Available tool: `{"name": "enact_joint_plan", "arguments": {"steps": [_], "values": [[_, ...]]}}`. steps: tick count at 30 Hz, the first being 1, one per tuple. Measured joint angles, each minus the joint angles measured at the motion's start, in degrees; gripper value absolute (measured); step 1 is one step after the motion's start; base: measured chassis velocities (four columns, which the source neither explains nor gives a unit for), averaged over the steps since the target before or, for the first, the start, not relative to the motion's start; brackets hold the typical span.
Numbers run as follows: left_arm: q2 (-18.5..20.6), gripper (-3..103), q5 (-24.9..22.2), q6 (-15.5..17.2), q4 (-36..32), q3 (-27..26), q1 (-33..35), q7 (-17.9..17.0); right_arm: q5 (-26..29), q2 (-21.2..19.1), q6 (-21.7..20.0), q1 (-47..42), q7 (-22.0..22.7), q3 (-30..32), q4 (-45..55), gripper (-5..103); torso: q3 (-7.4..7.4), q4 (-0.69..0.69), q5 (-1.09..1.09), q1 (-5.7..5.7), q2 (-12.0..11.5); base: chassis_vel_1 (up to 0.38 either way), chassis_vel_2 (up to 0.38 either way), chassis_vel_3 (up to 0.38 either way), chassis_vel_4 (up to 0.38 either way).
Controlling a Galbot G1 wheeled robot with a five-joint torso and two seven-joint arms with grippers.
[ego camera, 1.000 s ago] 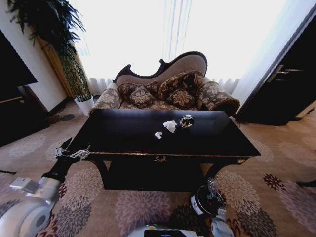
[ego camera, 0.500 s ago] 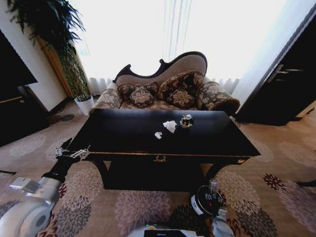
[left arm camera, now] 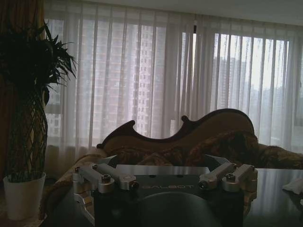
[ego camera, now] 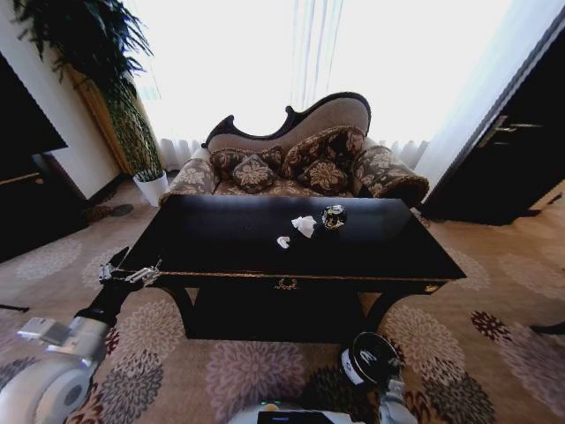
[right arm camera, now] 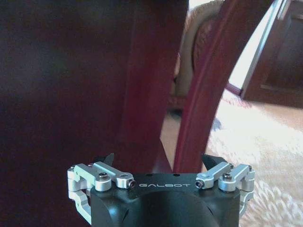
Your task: Move to the front of the table and place the trash on the table into the trash bin.
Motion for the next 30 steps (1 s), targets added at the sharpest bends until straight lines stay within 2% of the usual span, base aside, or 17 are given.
{"name": "enact_joint_plan", "arguments": {"steps": [8,15,21,30], "values": [[0.00,100,0.00,0.00,0.00,0.00,0.00,0.00,4.84,3.68,0.37,-14.29,-1.13,1.88,20.74,100,0.00,-0.01,0.00,0.00,0.00,0.000,0.000,0.000,0.000],[0.00,100,0.00,0.01,0.01,0.00,0.00,0.00,6.53,6.05,0.96,-23.16,-1.14,3.53,32.69,100,0.00,-0.01,0.00,0.00,0.00,0.000,0.000,0.000,0.000],[0.00,100,0.00,0.01,0.01,0.00,0.00,0.00,8.61,6.98,1.01,-29.25,-1.24,5.11,43.93,100,0.00,0.00,-0.01,0.00,0.00,0.000,0.000,0.000,0.000],[0.00,100,0.00,0.01,0.01,0.00,0.00,0.00,11.07,6.30,-0.07,-33.09,-1.56,7.80,54.12,100,0.00,0.00,0.00,0.00,0.00,0.000,0.000,0.000,0.000]]}}
